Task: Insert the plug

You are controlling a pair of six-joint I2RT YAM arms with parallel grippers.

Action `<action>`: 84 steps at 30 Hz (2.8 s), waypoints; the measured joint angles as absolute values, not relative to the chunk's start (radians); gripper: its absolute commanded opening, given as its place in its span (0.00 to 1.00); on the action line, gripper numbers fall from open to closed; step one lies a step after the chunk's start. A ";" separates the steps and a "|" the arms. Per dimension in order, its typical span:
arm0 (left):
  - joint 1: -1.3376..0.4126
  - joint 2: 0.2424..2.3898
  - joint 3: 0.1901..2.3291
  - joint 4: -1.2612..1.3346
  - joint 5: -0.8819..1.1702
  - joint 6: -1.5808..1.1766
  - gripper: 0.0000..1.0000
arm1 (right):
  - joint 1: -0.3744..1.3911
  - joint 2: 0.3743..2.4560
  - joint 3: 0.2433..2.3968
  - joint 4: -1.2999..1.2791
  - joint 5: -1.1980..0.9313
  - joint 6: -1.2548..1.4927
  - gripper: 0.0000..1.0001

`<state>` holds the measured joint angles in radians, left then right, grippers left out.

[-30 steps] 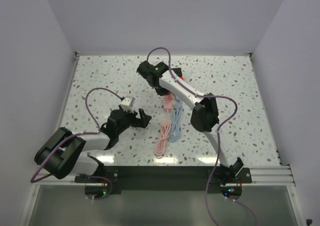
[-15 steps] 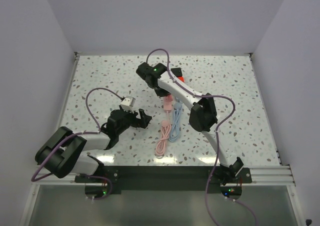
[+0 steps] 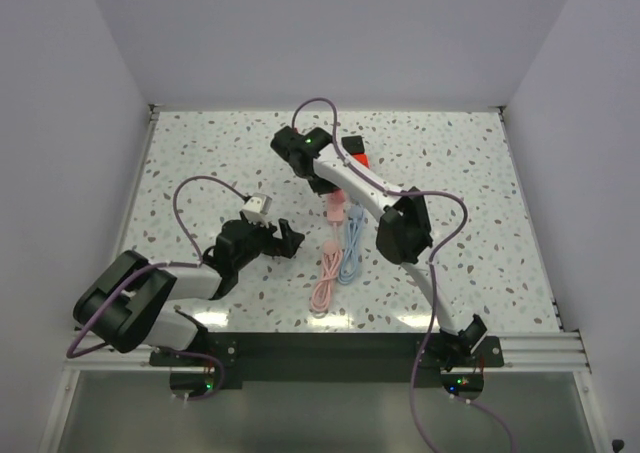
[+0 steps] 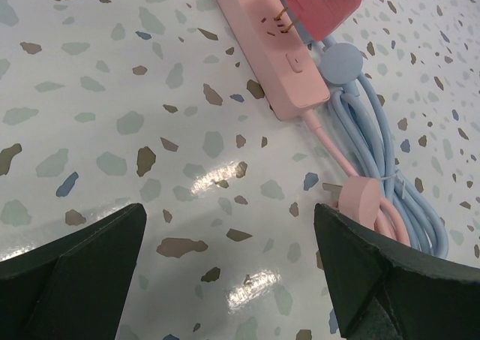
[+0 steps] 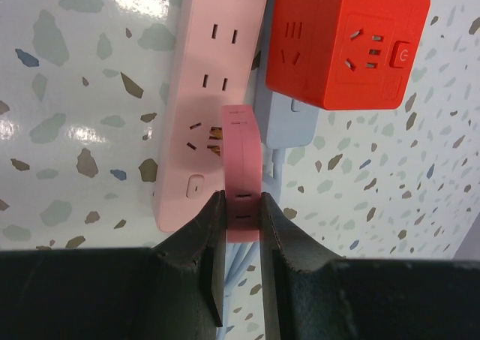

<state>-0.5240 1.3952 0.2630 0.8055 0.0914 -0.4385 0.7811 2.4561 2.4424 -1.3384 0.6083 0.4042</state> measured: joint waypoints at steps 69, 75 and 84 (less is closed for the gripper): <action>-0.524 1.518 0.265 0.862 0.118 -0.453 1.00 | 0.837 2.555 2.488 -1.299 0.786 0.398 0.00; -0.529 1.584 0.287 0.936 0.127 -0.454 1.00 | 0.844 2.548 2.468 -1.282 0.805 0.389 0.00; -0.533 1.456 0.271 0.958 0.142 -0.452 1.00 | 0.854 2.331 2.202 -1.037 0.718 0.345 0.00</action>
<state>-0.5327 1.4563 0.2710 0.9577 0.1421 -0.4522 0.8543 2.3314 2.2024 -1.0370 0.7177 0.3454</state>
